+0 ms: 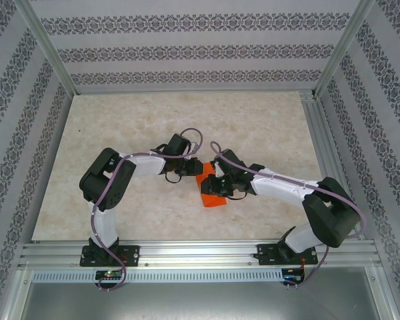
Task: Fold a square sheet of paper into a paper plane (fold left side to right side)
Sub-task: Hold the square sheet of paper at the center of the table.
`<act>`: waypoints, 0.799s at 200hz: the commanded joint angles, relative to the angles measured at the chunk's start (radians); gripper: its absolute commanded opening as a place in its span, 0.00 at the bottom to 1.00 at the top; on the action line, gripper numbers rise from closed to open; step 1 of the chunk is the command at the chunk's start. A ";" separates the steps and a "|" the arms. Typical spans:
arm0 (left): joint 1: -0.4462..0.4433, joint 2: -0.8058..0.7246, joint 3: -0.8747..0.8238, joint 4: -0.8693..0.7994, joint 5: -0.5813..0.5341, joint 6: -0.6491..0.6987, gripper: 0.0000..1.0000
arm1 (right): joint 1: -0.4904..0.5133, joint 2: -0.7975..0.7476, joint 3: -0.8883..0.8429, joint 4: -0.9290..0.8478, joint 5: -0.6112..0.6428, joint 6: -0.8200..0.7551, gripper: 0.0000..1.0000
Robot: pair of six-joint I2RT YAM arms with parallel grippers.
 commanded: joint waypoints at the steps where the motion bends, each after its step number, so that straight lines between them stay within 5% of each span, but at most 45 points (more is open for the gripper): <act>1: 0.000 0.025 0.001 0.004 -0.033 0.019 0.23 | -0.050 -0.046 -0.040 -0.045 0.017 -0.043 0.32; 160: 0.001 0.025 0.005 -0.001 -0.036 0.019 0.24 | -0.103 0.005 -0.123 -0.010 -0.002 -0.061 0.35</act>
